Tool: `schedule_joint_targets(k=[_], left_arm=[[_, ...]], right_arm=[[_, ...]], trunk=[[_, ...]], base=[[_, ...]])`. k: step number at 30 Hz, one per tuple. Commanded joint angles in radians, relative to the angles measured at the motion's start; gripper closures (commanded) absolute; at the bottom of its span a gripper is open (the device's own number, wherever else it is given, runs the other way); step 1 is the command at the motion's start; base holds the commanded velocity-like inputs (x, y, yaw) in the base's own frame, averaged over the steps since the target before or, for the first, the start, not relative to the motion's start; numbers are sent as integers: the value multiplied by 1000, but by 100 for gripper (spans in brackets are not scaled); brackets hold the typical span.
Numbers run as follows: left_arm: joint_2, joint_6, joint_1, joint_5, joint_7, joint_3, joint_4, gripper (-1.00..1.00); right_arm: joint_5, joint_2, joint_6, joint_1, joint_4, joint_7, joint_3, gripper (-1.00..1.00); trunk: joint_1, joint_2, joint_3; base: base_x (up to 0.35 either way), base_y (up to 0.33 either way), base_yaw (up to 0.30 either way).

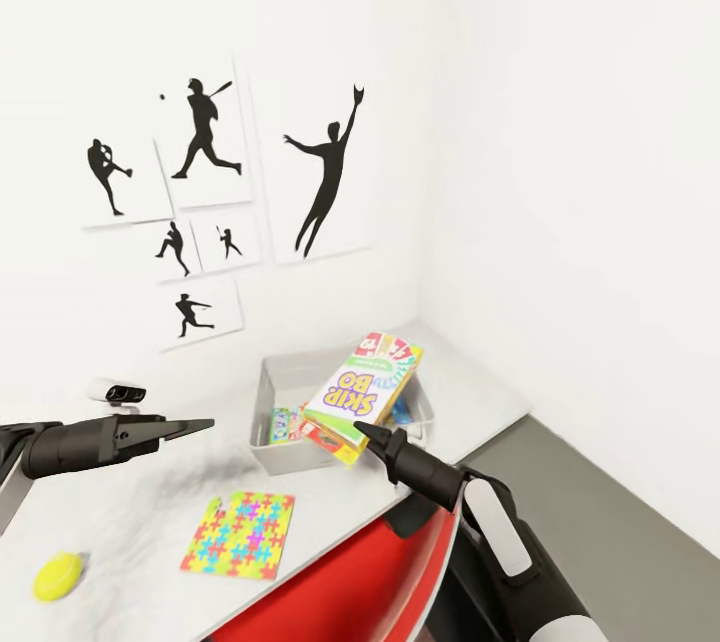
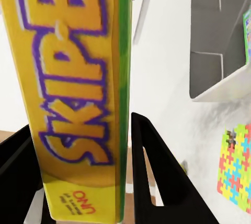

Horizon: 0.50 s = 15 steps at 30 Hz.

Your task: Put all the toys in the child's room - the three board games (two on the bed and one on the table), the two jigsaw puzzles on the table, and the tennis ball on the table - inside the toy box on the table in the child's room.

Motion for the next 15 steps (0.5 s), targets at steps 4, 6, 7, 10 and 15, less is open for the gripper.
schedule_joint_targets(k=[4,6,7,10,15], left_arm=[[0,11,-1,0,-4,0,0,-100],[0,11,-1,0,-4,1,0,-100],[0,11,-1,0,-4,1,0,-100],[0,11,-1,0,-4,0,0,-100],[0,11,-1,0,-4,1,0,-100]], right_arm=[[-2,0,5,-1,0,0,-4,100],[-2,0,5,-1,0,-2,-2,100],[-2,0,5,-1,0,-2,-2,100],[-2,0,5,-1,0,1,-5,100],[-2,0,5,-1,0,0,-5,100]], trunk=[[1,-2,-2],[1,-2,-2],[1,-2,-2],[1,-2,-2],[1,-2,-2]], base=[[194,0,0],[45,0,0],[28,0,0],[18,0,0],[42,0,0]])
